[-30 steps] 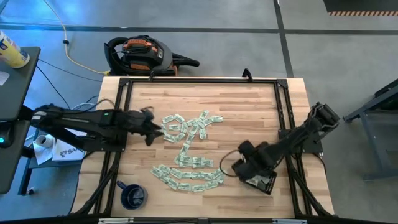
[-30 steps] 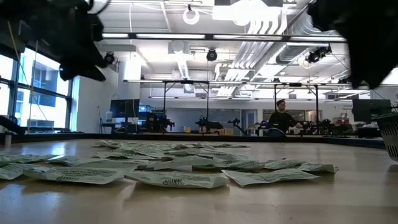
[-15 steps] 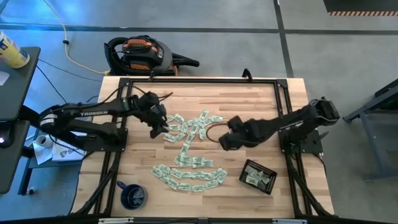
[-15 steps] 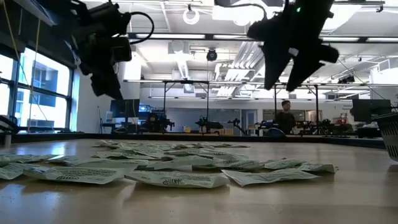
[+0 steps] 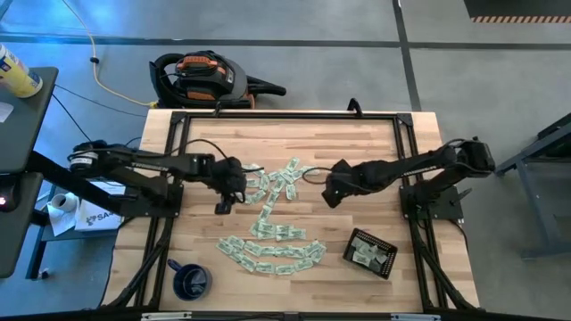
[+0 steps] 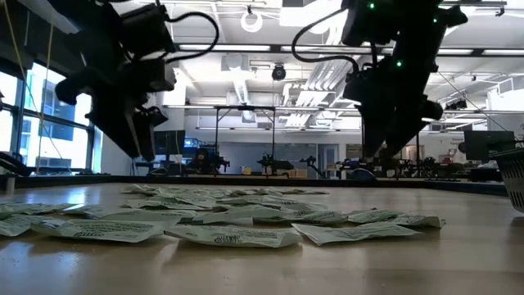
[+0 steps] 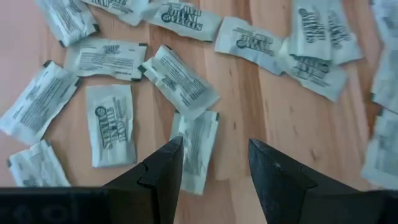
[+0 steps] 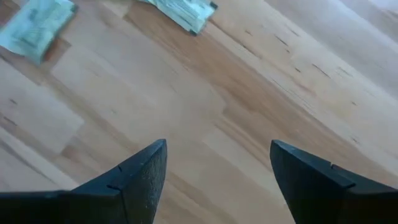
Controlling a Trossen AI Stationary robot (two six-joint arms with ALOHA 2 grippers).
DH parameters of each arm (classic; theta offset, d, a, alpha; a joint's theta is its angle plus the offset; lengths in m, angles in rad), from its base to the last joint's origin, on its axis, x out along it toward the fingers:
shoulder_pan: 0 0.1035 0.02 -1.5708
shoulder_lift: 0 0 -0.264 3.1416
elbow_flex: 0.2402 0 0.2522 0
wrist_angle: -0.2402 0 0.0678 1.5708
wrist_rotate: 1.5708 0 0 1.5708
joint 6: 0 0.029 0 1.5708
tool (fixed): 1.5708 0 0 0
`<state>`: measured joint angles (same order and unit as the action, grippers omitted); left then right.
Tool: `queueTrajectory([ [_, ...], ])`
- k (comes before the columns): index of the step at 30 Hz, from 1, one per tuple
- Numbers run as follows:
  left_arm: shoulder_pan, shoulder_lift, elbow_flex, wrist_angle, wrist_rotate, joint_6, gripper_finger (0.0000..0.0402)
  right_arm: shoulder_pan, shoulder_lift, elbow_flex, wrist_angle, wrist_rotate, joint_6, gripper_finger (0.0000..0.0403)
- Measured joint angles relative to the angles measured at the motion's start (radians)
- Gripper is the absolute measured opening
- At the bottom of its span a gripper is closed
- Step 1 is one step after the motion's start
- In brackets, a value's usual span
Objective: Pick and place Stevia / Truvia into bins
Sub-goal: Put the stevia packet into the black bin
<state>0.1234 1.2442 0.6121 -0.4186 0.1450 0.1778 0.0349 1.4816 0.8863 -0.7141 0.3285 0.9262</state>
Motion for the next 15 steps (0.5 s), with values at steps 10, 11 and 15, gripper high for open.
queueTrajectory([
  [10, 0.0, 0.191, 0.0, 0.108, -0.049, 0.001, 0.0212, -0.067, -0.041, -0.025, 0.042, -0.003, -0.196, 0.0275],
  [11, 0.0, 0.206, 0.0, 0.104, -0.047, 0.001, 0.0207, -0.071, -0.044, -0.025, 0.042, -0.003, -0.206, 0.0275],
  [15, 0.001, 0.224, 0.005, 0.1, -0.043, -0.019, 0.0165, -0.089, -0.045, -0.025, 0.043, -0.025, -0.221, 0.0275],
])
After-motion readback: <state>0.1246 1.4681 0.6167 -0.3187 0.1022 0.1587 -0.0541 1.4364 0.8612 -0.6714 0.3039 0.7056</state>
